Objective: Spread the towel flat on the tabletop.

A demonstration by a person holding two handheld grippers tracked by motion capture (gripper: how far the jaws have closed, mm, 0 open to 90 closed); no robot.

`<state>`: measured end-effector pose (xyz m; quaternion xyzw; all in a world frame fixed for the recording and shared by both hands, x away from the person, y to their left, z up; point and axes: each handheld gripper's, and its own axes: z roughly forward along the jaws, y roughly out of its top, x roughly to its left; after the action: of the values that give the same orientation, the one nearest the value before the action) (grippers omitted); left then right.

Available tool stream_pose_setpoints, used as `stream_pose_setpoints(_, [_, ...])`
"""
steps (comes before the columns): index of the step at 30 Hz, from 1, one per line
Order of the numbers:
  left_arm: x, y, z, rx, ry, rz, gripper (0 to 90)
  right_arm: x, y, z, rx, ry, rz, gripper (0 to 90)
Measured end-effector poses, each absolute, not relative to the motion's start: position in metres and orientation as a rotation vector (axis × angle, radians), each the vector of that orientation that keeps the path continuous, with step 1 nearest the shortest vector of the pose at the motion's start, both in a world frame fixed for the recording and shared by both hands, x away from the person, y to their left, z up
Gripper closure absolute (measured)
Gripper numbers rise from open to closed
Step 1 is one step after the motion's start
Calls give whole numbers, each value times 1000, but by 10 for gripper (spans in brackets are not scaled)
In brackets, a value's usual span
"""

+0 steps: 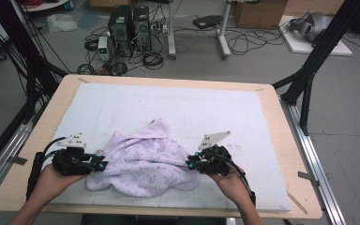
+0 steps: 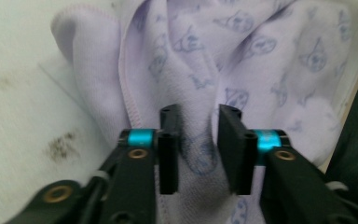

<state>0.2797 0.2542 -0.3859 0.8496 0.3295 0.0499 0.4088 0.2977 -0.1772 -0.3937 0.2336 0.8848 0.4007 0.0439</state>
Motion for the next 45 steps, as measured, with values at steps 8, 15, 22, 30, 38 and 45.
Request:
stream_pose_setpoints(8, [312, 214, -354, 2150, 732, 166, 520, 334, -158, -387, 732, 2651, 1194, 623])
stream_pose_setpoints(15, [351, 176, -375, 2247, 757, 202, 501, 358, -145, -413, 798, 2702, 1094, 586])
stream_pose_setpoints(22, [367, 164, -402, 2352, 801, 205, 718, 369, -144, -430, 856, 2771, 1061, 713])
stream_pose_setpoints(30, [367, 173, -394, 2308, 833, 238, 867, 367, -152, -423, 849, 2786, 1124, 837])
stream_pose_setpoints(38, [355, 193, -361, 2148, 821, 246, 869, 354, -182, -378, 815, 2658, 1161, 836])
stream_pose_setpoints(45, [331, 202, -365, 2138, 799, 230, 869, 328, -185, -357, 730, 2652, 1175, 834])
